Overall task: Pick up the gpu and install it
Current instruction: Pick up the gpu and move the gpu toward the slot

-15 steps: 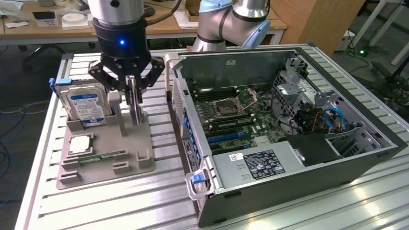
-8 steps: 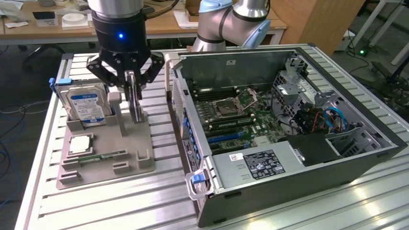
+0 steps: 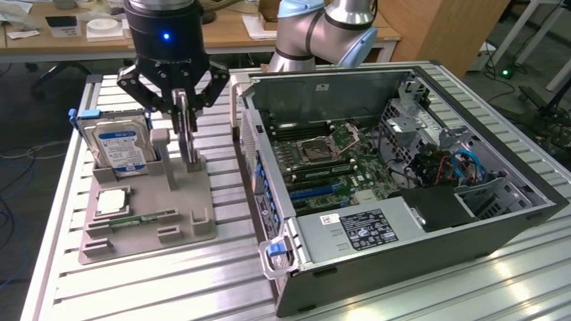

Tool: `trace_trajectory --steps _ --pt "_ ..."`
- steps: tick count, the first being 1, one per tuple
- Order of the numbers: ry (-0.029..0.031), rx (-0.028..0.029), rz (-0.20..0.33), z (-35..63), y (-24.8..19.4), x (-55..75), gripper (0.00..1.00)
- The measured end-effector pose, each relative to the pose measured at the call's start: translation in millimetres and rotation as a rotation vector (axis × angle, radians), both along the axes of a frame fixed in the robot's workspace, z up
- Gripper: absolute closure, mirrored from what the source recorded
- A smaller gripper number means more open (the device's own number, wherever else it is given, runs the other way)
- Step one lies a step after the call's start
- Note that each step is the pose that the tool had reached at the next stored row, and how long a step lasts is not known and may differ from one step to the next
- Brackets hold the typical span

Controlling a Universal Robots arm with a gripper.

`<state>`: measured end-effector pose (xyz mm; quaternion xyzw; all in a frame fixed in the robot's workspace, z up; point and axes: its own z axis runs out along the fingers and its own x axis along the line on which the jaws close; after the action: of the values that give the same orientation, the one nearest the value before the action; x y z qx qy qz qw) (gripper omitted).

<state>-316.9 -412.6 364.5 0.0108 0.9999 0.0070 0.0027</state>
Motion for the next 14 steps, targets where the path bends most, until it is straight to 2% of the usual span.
trace_trajectory --steps 14 --pt "0.0000 0.0012 0.000 22.0 0.0 0.0 0.72"
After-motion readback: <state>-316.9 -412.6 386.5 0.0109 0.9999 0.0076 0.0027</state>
